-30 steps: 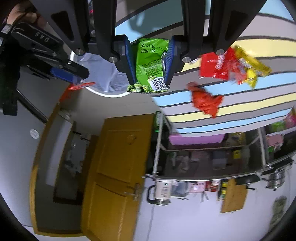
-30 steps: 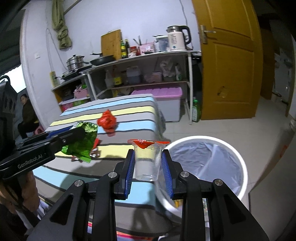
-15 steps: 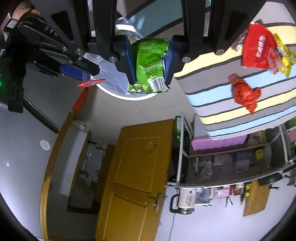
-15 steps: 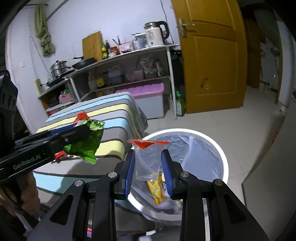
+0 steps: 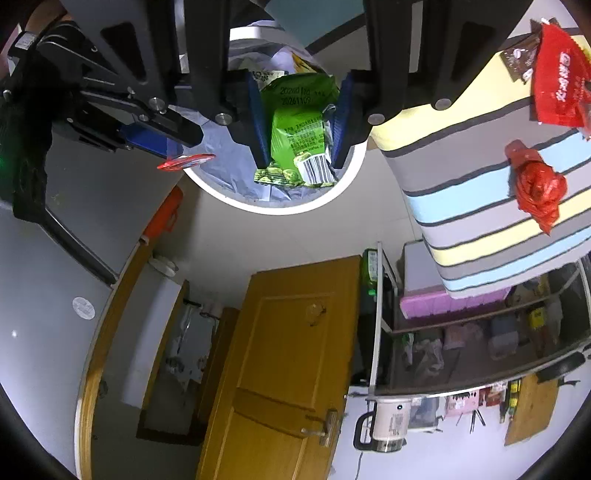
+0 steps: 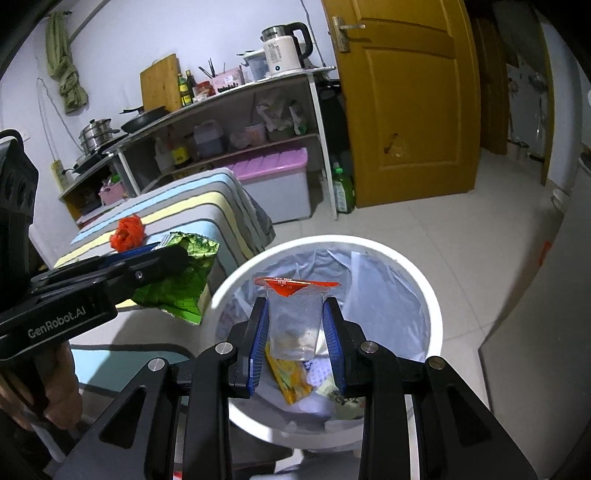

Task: Collect trash
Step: 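Open both tools to drop the chip bag and cup into the bin, then move both open tools back over the remaining trash on the table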

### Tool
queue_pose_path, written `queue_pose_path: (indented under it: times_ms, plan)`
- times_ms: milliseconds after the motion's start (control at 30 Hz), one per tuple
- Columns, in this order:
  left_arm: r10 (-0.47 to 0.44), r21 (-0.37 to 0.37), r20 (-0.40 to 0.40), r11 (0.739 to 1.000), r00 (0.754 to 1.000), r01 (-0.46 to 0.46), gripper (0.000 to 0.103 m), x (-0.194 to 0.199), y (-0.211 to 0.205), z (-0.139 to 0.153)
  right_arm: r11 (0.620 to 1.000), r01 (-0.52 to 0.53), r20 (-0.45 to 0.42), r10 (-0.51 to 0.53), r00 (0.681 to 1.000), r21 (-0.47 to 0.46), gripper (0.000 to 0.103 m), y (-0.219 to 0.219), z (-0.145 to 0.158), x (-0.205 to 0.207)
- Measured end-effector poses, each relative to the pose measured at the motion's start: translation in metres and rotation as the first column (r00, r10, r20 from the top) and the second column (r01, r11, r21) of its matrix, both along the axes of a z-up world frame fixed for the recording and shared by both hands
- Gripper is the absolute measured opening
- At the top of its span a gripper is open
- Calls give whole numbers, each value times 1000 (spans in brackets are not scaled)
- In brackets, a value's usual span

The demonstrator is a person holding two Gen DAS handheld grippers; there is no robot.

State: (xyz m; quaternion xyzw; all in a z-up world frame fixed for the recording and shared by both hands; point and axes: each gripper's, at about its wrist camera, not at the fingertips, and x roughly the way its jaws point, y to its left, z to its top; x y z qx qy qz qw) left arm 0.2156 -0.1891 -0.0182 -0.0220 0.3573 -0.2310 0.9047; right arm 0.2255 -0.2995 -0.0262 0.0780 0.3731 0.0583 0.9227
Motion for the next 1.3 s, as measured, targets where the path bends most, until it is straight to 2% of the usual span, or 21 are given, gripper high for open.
queue_pose_path:
  times_ms: [133, 233, 367, 567, 733, 900, 1300]
  plan:
    - [-10, -18, -27, 1000, 1000, 9, 38, 11, -2, -6, 1000, 21, -7, -21, 1000, -19, 32, 0, -5, 4]
    - [-10, -25, -34, 1000, 999, 10, 42, 14, 0, -9, 999, 31, -9, -31, 999, -18, 39, -2, -8, 7]
    - [-10, -38, -33, 999, 999, 9, 44, 14, 5, -8, 999, 28, -5, -28, 1000, -15, 40, -3, -6, 6]
    - [31, -61, 13, 998, 999, -30, 44, -1, 23, 5, 999, 31, 24, -30, 999, -19, 41, 0, 3, 0]
    - [53, -42, 58, 998, 997, -50, 44, -21, 36, 16, 1000, -8, 52, 9, 999, -16, 41, 15, 12, -10]
    - [102, -62, 87, 993, 991, -96, 44, -38, 60, 27, 998, -53, 71, 55, 996, -28, 41, 33, 22, -20]
    - [242, -77, 137, 969, 961, -233, 44, -78, 129, 46, 984, -173, 113, 176, 978, -41, 40, 86, 44, -36]
